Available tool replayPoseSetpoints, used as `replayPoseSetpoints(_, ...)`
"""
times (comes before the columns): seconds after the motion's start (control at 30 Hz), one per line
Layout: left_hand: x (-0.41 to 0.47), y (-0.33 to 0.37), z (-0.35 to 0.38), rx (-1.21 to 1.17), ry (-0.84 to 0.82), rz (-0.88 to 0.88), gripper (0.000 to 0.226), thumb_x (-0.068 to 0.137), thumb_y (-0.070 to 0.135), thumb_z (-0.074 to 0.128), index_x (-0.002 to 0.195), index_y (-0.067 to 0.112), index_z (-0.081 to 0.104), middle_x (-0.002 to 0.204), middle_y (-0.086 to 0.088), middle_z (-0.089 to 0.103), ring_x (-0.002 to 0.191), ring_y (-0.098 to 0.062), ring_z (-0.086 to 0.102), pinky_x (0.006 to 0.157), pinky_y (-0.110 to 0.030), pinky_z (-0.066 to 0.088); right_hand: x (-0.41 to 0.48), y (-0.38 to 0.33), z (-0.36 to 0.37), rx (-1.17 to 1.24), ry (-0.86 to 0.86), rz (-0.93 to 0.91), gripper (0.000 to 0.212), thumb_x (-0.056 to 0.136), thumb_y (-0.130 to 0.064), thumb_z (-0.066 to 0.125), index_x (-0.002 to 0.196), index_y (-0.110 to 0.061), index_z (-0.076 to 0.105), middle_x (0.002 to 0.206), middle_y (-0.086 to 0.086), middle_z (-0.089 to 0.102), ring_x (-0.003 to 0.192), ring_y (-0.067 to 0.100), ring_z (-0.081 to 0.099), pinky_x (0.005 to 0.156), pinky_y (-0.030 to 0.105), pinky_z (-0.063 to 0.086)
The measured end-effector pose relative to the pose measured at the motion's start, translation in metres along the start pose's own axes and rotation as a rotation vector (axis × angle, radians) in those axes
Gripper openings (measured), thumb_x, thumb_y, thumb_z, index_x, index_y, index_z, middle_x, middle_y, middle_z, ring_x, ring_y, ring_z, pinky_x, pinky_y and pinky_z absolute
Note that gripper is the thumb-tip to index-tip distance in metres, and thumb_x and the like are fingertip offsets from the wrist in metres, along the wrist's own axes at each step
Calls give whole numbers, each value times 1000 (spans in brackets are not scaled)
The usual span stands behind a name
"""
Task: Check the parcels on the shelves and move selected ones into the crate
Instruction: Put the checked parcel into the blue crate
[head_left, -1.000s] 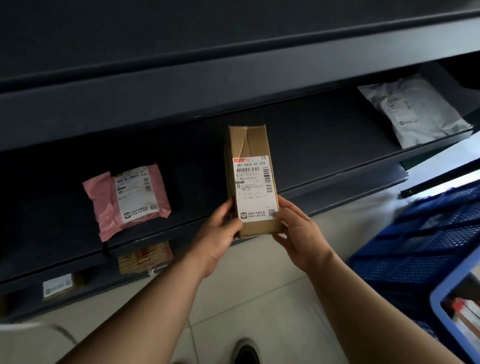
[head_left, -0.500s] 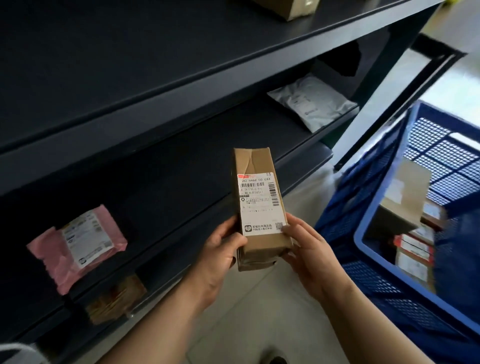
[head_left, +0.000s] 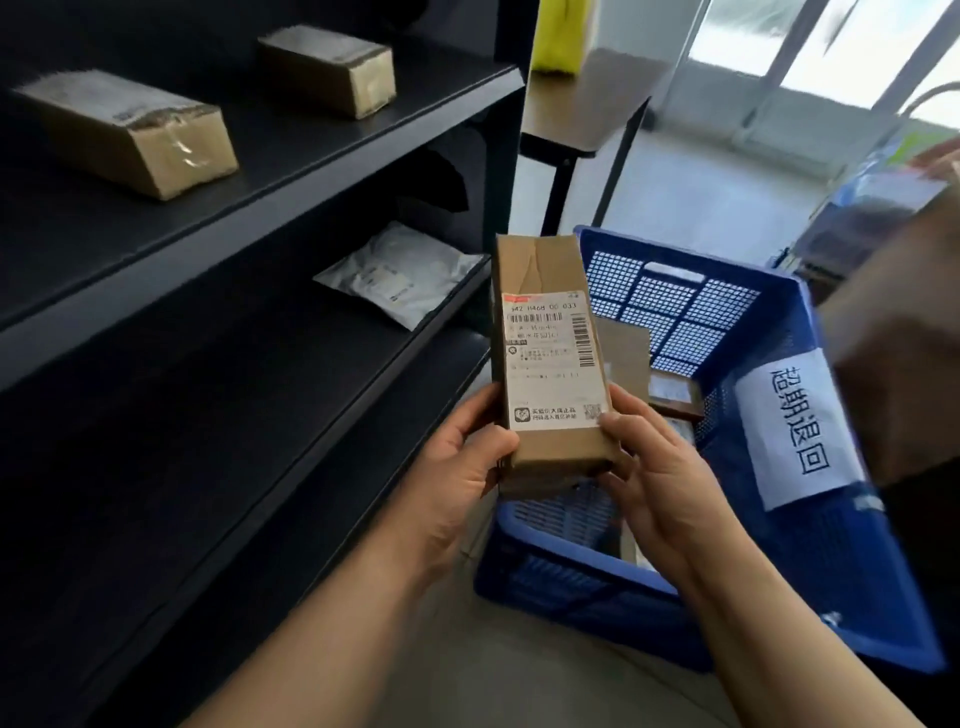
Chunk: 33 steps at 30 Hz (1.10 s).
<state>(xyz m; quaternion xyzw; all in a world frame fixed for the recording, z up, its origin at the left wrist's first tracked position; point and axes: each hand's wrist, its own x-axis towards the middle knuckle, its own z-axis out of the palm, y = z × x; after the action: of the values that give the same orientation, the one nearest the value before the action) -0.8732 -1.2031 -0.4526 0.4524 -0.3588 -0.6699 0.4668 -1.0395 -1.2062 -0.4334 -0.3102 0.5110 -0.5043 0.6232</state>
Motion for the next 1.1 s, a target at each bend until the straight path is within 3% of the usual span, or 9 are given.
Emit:
replayPoseSetpoints(0.13, 50, -14, 54, 6, -52, -57, 47, 91, -3, 45, 127, 24, 57, 108, 0, 74, 89, -6, 71, 67, -18, 55, 32, -18, -58, 48, 82, 17, 26, 91, -8, 55, 108, -23, 67, 103, 4, 75, 98, 20, 68, 76, 31, 52)
replayPoseSetpoints(0.27, 93, -46, 94, 40, -58, -160, 46, 91, 1, 46, 129, 25, 55, 113, 0, 71, 95, -8, 68, 66, -18, 53, 62, -16, -114, 57, 146, 82, 33, 91, -9, 56, 122, -17, 63, 110, 7, 73, 105, 24, 66, 78, 33, 53)
replayPoseSetpoints(0.37, 118, -72, 109, 54, -57, -256, 46, 91, 4, 48, 131, 25, 54, 112, 1, 72, 92, -8, 67, 63, -19, 51, 81, -5, -144, 88, 180, 146, 29, 91, -8, 55, 117, -17, 64, 107, 8, 73, 98, 22, 68, 66, 27, 56)
replayPoseSetpoints(0.57, 151, -116, 115, 95, -31, -418, 44, 92, 4, 46, 133, 21, 52, 112, -2, 71, 84, -10, 64, 67, -24, 48, 115, 33, -179, 92, 245, 310, 31, 92, -6, 54, 120, -15, 63, 104, 9, 73, 83, 17, 69, 64, 26, 54)
replayPoseSetpoints(0.7, 177, -145, 110, 117, -11, -512, 45, 92, 6, 47, 134, 22, 52, 115, -3, 70, 88, -12, 64, 64, -23, 48, 138, 58, -192, 92, 285, 417, 32, 92, -8, 54, 121, -17, 63, 102, 7, 74, 79, 15, 69, 56, 23, 52)
replayPoseSetpoints(0.87, 209, -181, 103, 163, -29, -612, 48, 93, 3, 42, 134, 26, 52, 116, -2, 70, 98, -16, 64, 69, -25, 49, 164, 84, -203, 122, 323, 511, 29, 91, 1, 51, 111, -16, 65, 95, 8, 73, 73, 13, 69, 48, 19, 51)
replayPoseSetpoints(1.0, 235, -207, 97, 225, -46, -699, 48, 91, 1, 41, 130, 26, 56, 111, 0, 72, 84, -8, 67, 60, -20, 50, 186, 108, -211, 138, 310, 601, 33, 90, 7, 46, 97, -18, 66, 85, 6, 72, 52, 7, 68, 40, 15, 46)
replayPoseSetpoints(1.1, 248, -230, 87, 253, -27, -770, 50, 90, -1, 42, 129, 28, 55, 108, 2, 72, 87, -11, 65, 70, -26, 53, 198, 128, -219, 104, 298, 664, 34, 88, 5, 48, 99, -20, 68, 87, 7, 74, 54, 10, 68, 40, 19, 46)
